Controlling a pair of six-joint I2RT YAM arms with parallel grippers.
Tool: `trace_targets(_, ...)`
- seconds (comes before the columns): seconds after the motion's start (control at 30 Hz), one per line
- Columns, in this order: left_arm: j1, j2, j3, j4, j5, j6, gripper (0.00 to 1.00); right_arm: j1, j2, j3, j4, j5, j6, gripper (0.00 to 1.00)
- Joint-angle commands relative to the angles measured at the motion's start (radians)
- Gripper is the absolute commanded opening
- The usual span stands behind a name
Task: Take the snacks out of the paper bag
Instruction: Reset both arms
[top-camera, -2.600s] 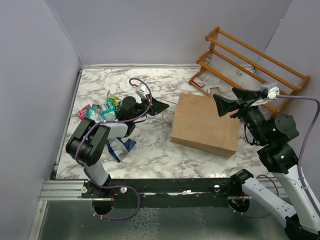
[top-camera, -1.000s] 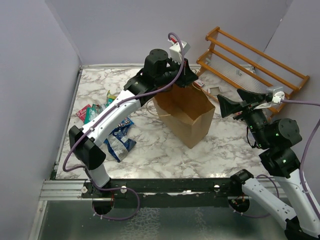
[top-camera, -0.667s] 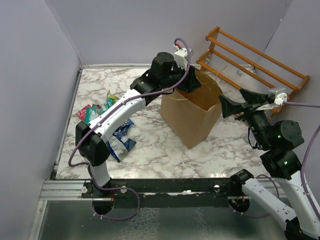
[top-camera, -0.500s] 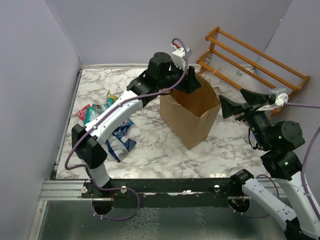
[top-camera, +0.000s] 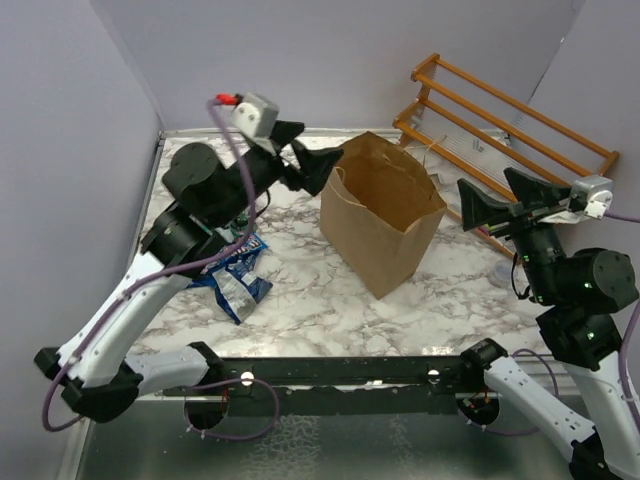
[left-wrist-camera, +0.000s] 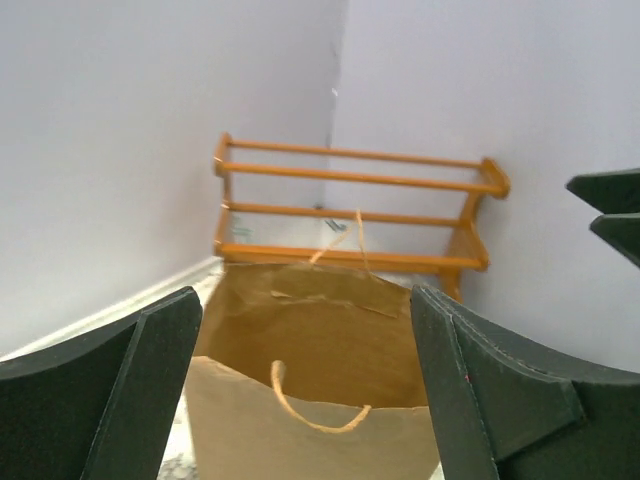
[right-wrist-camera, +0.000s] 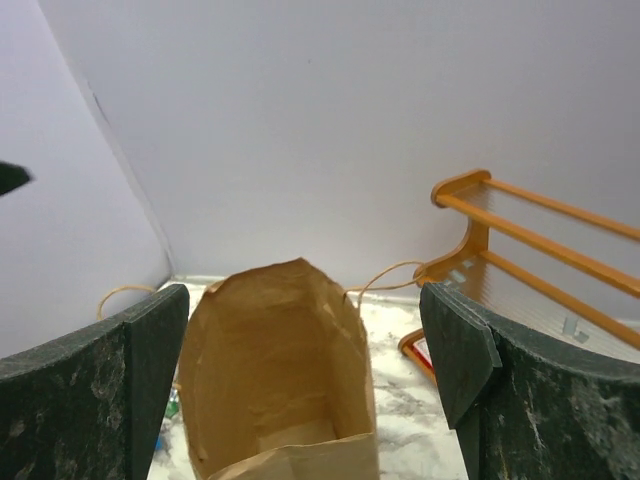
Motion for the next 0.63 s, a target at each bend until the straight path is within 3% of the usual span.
trace_targets(0.0,-0.003,-0.169,-0.119,0.089,-0.208,0.058,0.9,0.004,-0.035,0.055,0.026,0.061,-0.046,0.99)
trace_targets(0.23,-0.003,-0.355,-0.211,0.041,-0.365,0.085,1.0,0.004,-0.039,0.106,0.006,0.114,-0.06,0.99)
trace_targets(0.53,-0.003,-0.384,-0.195,0.022,-0.372,0.081,1.0,0.003,-0.022,0.151,-0.047,0.148,-0.038,0.99)
trace_targets(0.6,-0.003,-0.38,-0.192,0.019,-0.366,0.077,0.99,0.003,-0.028,0.128,0.004,0.167,-0.05,0.99)
